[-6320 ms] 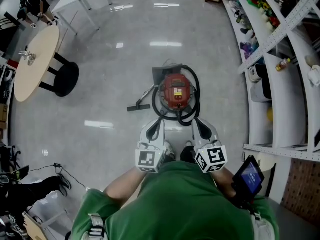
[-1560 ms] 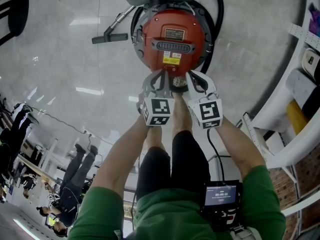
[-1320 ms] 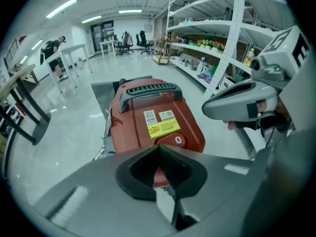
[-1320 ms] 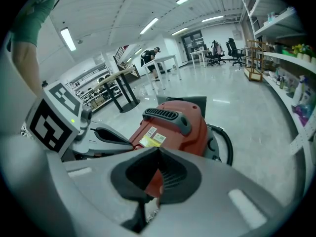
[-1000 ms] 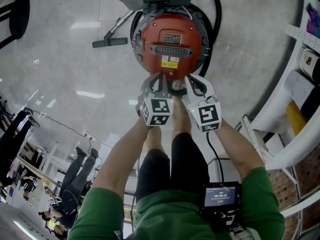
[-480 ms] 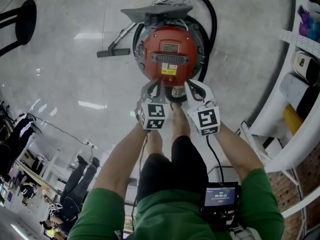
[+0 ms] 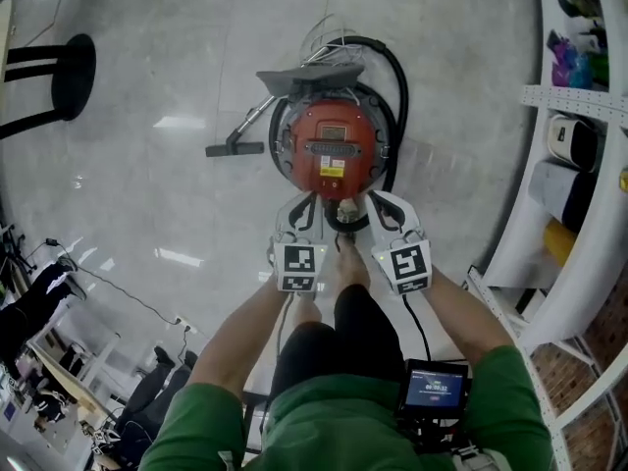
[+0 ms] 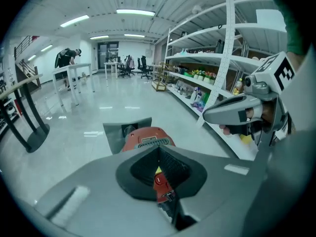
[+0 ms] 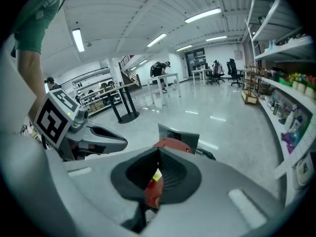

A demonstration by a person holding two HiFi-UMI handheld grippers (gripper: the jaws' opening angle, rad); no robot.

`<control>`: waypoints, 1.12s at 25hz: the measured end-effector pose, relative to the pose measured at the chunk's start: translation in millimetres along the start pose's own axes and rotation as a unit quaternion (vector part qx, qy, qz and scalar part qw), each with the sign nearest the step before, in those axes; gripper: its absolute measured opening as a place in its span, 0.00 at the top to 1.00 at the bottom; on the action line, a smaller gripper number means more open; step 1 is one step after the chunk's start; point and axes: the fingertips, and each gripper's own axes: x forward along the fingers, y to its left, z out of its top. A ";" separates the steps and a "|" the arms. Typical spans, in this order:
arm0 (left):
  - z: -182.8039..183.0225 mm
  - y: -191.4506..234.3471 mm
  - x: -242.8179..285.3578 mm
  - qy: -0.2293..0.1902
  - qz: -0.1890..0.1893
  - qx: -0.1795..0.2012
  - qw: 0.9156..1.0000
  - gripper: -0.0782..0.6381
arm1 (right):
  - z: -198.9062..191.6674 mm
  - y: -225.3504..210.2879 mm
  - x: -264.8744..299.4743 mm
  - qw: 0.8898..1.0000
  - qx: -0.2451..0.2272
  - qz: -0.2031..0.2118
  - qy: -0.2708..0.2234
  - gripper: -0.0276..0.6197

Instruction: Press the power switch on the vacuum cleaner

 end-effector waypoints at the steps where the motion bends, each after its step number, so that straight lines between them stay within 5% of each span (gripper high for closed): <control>1: 8.7 0.5 -9.7 -0.011 -0.001 0.001 1.000 0.88 | 7.2 3.6 -8.7 1.000 -0.007 -0.002 -0.005 0.95; 12: 90.5 3.2 -144.3 -0.127 -0.006 0.001 0.992 0.88 | 93.6 51.0 -117.4 0.994 -0.024 -0.054 -0.090 0.95; 28: 128.8 -8.6 -339.2 -0.269 -0.013 0.005 0.963 0.88 | 155.8 159.6 -245.8 0.974 -0.014 -0.105 -0.201 0.95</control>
